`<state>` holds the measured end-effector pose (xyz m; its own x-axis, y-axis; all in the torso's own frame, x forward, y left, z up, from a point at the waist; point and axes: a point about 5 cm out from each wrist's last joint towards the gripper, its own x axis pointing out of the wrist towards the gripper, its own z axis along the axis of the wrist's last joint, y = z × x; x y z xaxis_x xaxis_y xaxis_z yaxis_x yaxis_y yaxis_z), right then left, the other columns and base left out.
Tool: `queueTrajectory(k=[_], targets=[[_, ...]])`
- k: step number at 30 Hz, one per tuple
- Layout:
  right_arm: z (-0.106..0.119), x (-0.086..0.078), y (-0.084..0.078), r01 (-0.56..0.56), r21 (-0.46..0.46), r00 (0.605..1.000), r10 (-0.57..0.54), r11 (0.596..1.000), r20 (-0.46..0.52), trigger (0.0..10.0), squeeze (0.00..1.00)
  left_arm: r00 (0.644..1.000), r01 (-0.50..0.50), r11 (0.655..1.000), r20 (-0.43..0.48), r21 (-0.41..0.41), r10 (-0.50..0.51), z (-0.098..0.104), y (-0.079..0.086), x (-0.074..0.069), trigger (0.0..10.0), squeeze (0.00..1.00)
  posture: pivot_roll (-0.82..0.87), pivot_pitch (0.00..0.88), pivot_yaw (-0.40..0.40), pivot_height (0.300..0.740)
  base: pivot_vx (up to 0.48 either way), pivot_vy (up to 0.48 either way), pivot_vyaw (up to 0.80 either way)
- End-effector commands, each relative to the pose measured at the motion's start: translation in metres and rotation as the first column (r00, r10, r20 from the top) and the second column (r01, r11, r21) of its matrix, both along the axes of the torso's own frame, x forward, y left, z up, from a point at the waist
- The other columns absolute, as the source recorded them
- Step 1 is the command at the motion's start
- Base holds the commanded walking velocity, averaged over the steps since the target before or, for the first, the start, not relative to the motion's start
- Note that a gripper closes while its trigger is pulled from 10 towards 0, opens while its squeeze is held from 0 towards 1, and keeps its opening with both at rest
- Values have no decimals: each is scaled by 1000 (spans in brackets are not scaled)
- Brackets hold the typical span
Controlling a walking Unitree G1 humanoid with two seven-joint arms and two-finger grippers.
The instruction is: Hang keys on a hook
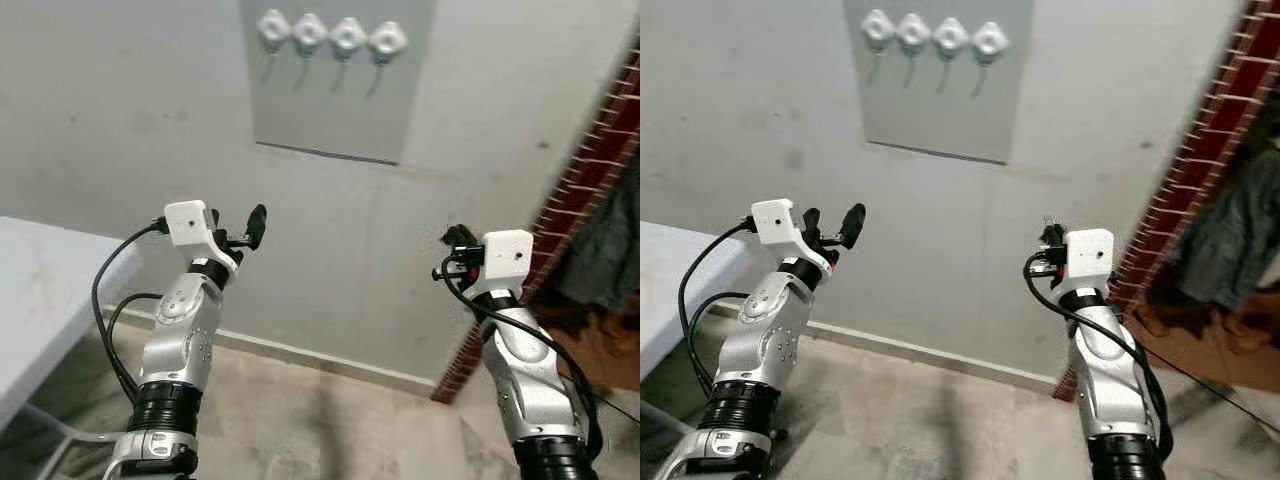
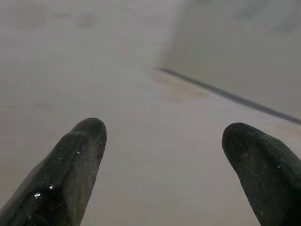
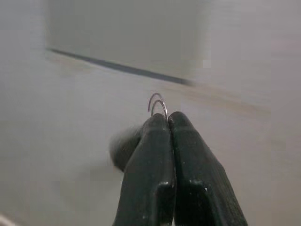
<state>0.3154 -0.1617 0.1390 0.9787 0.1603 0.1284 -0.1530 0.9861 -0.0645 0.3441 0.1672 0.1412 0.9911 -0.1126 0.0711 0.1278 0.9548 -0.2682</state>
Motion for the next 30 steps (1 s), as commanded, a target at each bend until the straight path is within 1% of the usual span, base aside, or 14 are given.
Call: queueTrajectory(k=[1, 4, 6, 7, 10, 12, 15, 20, 22, 23, 26, 30], targets=[[3, -1, -10, 28, -13, 1000, -27, 1000, 10, 10000, 0, 1000, 17, 1000, 10, -10, -17, 3, -7, 2, 10000, 0, -15, 31, -31, 732, 311, 368, 0], [3, -1, -11, 28, -11, 1000, -27, 1000, 8, 10000, 0, 1000, 15, 1000, 9, -11, -15, 3, -7, 2, 10000, 0, -14, 28, -32, 732, 294, 380, 0], [3, -1, -10, 24, -16, 1000, -24, 1000, 9, 10000, 0, 1000, 19, 1000, 13, 3, -19, 4, -8, 2, 10000, 0, -14, 29, -33, 732, 302, 345, 0], [3, -1, -10, 23, -16, 1000, -23, 1000, 9, 10000, 0, 1000, 20, 1000, 10, 20, -20, 3, -9, 2, 10000, 0, -14, 29, -33, 732, 349, 0, 0], [3, -1, -10, 22, -18, 1000, -22, 1000, 9, 10000, 0, 1000, 17, 999, 11, 31, -17, 3, -9, 2, 10000, 0, -14, 26, -34, 732, 350, 0, 0], [3, 0, -9, 19, -17, 1000, -19, 1000, 11, 10000, 0, 999, 26, 996, 38, 86, -30, 5, -10, 1, 10000, 0, -13, 25, -33, 732, 397, 0, 0], [3, 0, -8, 16, -13, 1000, -16, 1000, 9, 10000, 0, 999, 25, 997, 23, 74, -27, 4, -10, 1, 10000, 0, -11, 21, -33, 732, 480, 0, 0], [2, -1, -5, 9, -11, 1000, -9, 1000, 8, 10000, 0, 999, 27, 994, 32, 103, -30, 5, -11, 1, 10000, 0, -9, 17, -32, 732, 478, 0, 0], [2, -1, -5, 9, -10, 1000, -9, 1000, 8, 10000, 0, 999, 32, 997, 33, 76, -34, 6, -11, 1, 10000, 0, -9, 15, -33, 732, 472, 0, 0], [1, -1, -5, 9, -9, 1000, -9, 1000, 7, 10000, 0, 999, 31, 996, 15, 82, -33, 4, -12, 2, 10000, 0, -8, 14, -32, 732, 398, 0, 0], [1, 0, -4, 7, -12, 1000, -7, 1000, 4, 10000, 0, 999, 31, 997, 11, 71, -32, 3, -12, 2, 10000, 0, -8, 12, -32, 732, 0, 0, 0], [-1, -1, -2, -10, -8, 1000, 10, 1000, -9, 10000, 0, 999, 39, 995, 16, 87, -40, 4, -14, 1, 10000, 0, -5, 8, -35, 732, 0, 0, 0]])
